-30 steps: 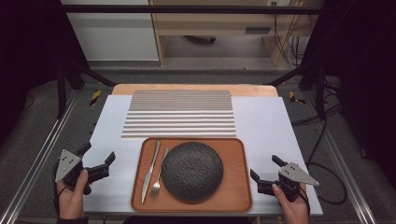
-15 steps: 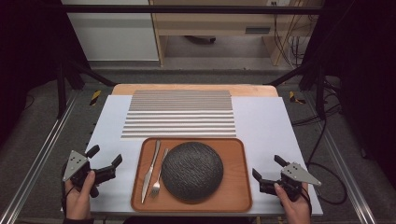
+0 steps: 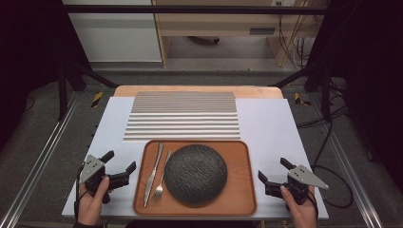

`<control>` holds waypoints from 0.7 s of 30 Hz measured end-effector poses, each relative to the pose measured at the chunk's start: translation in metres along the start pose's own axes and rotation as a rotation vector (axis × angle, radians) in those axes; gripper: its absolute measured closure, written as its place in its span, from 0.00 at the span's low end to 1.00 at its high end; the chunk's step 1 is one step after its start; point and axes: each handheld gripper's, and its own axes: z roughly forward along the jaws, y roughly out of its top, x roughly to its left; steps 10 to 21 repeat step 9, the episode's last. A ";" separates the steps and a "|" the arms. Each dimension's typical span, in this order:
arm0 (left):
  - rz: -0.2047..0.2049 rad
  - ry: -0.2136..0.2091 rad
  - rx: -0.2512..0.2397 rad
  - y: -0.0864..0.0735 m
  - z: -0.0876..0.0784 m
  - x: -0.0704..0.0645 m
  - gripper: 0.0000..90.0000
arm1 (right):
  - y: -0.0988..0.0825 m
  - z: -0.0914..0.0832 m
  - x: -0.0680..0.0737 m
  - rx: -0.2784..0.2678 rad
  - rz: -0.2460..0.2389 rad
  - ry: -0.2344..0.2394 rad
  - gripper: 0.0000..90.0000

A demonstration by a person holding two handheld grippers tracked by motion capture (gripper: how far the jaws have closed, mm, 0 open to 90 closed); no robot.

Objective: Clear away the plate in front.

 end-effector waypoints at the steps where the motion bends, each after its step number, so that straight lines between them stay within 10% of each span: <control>1: -0.009 0.011 -0.002 0.000 0.000 -0.002 0.04 | 0.000 0.000 0.000 -0.001 0.001 -0.002 0.04; 21: -0.027 0.043 -0.027 0.001 -0.003 -0.002 0.04 | 0.000 0.002 0.000 -0.004 0.012 -0.016 0.04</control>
